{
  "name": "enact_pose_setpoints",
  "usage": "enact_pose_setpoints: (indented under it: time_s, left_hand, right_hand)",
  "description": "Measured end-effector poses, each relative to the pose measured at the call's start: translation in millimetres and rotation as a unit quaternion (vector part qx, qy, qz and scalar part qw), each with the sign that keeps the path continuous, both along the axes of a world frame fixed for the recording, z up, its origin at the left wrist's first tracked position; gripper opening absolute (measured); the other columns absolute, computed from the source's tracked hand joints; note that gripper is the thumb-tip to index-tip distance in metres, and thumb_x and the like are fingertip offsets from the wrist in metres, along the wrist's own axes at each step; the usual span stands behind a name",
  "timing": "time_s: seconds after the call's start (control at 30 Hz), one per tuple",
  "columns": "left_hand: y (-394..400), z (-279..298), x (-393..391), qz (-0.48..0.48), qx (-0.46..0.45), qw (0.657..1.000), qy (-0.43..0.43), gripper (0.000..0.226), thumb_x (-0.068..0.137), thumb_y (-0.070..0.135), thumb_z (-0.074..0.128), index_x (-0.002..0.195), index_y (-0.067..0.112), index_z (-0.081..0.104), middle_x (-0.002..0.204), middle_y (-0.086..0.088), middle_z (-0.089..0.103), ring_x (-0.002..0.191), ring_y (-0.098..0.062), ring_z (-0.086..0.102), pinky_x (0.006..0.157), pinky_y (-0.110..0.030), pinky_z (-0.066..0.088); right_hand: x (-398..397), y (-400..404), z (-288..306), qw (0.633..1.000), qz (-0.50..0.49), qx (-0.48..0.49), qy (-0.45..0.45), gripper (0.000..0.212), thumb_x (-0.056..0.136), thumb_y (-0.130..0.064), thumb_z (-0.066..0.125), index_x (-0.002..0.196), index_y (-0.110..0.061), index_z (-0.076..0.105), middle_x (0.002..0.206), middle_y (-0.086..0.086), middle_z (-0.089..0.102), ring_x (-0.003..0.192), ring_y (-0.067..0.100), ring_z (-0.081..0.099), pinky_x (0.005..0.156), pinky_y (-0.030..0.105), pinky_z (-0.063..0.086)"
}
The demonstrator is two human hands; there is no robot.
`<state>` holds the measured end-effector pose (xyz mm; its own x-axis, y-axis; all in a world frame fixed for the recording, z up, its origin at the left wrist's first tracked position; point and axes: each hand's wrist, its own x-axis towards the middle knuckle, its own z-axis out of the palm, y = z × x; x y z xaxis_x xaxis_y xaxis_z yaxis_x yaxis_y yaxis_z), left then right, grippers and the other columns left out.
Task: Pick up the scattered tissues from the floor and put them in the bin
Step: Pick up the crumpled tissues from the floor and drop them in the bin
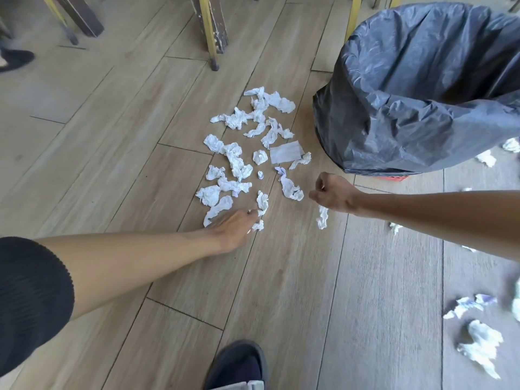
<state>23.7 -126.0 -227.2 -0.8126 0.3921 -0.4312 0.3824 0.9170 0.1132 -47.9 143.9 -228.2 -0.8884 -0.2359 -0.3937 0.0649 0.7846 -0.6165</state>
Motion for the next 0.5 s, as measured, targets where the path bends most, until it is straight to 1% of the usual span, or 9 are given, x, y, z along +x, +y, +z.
enact_pose_setpoints:
  time_s: [0.07,0.13,0.2,0.23,0.3,0.33,0.4,0.47,0.5]
  left_hand:
    - [-2.4,3.1,5.6,-0.001,0.003,1.0,-0.005,0.012,0.095,0.015,0.05,0.09,0.01,0.04,0.086,-0.009,0.056,0.073,-0.024,0.055,0.063,-0.041,0.051]
    - [-6.5,2.7,12.1,0.008,0.019,1.0,-0.01,0.012,0.095,0.017,0.051,0.094,0.007,0.045,0.086,-0.011,0.057,0.074,-0.026,0.058,0.064,-0.045,0.053]
    - [-12.0,1.8,18.4,0.019,0.042,0.999,-0.016,0.012,0.095,0.016,0.05,0.097,0.006,0.045,0.089,-0.014,0.057,0.074,-0.027,0.06,0.065,-0.047,0.053]
    - [-14.4,1.7,21.3,0.023,0.057,0.998,-0.021,0.011,0.096,0.016,0.049,0.097,0.006,0.045,0.09,-0.013,0.057,0.073,-0.026,0.06,0.066,-0.047,0.054]
    - [-17.7,6.2,26.5,0.027,0.085,0.995,-0.035,0.011,0.099,0.017,0.047,0.099,0.006,0.048,0.091,-0.009,0.059,0.072,-0.023,0.06,0.066,-0.043,0.053]
    - [-19.4,8.5,28.4,0.03,0.095,0.994,-0.036,0.012,0.099,0.017,0.048,0.098,0.006,0.05,0.088,-0.006,0.059,0.07,-0.021,0.058,0.064,-0.039,0.051]
    - [-22.6,12.0,30.9,0.045,0.106,0.993,-0.032,0.02,0.1,0.021,0.05,0.088,0.004,0.053,0.073,0.0,0.053,0.06,-0.017,0.05,0.056,-0.033,0.041]
    - [-25.7,13.1,32.1,0.068,0.109,0.991,-0.034,0.031,0.101,0.025,0.052,0.078,0.003,0.053,0.061,0.004,0.043,0.052,-0.013,0.04,0.051,-0.03,0.031]
    - [-26.4,13.4,32.2,0.072,0.112,0.991,-0.032,0.035,0.1,0.026,0.052,0.074,0.003,0.051,0.058,0.006,0.04,0.05,-0.011,0.037,0.05,-0.031,0.031]
  right_hand:
    - [-5.7,-6.1,-3.1,1.0,0.023,0.004,0.018,0.018,0.096,-0.028,0.049,0.103,-0.012,0.053,0.099,0.003,0.061,0.088,0.022,0.059,0.071,0.034,0.05]
    - [-11.4,-14.4,-6.9,0.998,0.036,0.034,0.035,0.02,0.097,-0.028,0.044,0.104,-0.014,0.055,0.105,0.007,0.065,0.092,0.026,0.062,0.078,0.04,0.055]
    - [-15.6,-23.8,-9.4,0.994,0.04,0.08,0.06,0.024,0.098,-0.032,0.043,0.105,-0.012,0.056,0.103,0.009,0.067,0.09,0.027,0.062,0.075,0.038,0.053]
    - [-17.1,-27.4,-10.5,0.992,0.046,0.095,0.068,0.028,0.099,-0.037,0.046,0.108,-0.011,0.055,0.104,0.008,0.066,0.09,0.026,0.061,0.072,0.036,0.05]
    - [-18.9,-32.3,-12.6,0.99,0.072,0.101,0.071,0.034,0.096,-0.046,0.054,0.116,-0.018,0.054,0.11,-0.001,0.063,0.098,0.024,0.059,0.076,0.034,0.046]
    - [-20.3,-33.7,-13.9,0.989,0.083,0.099,0.067,0.036,0.094,-0.047,0.058,0.12,-0.023,0.054,0.117,-0.003,0.062,0.104,0.023,0.059,0.08,0.034,0.047]
    - [-22.7,-36.7,-14.6,0.987,0.1,0.109,0.058,0.04,0.091,-0.046,0.063,0.126,-0.03,0.052,0.128,-0.003,0.061,0.113,0.025,0.059,0.084,0.034,0.046]
    - [-23.7,-40.3,-15.8,0.985,0.114,0.122,0.047,0.049,0.093,-0.038,0.061,0.138,-0.026,0.047,0.135,0.003,0.059,0.121,0.028,0.056,0.089,0.035,0.045]
    - [-22.9,-41.9,-15.3,0.982,0.126,0.134,0.038,0.05,0.095,-0.033,0.058,0.142,-0.02,0.045,0.137,0.007,0.058,0.123,0.03,0.055,0.089,0.034,0.044]
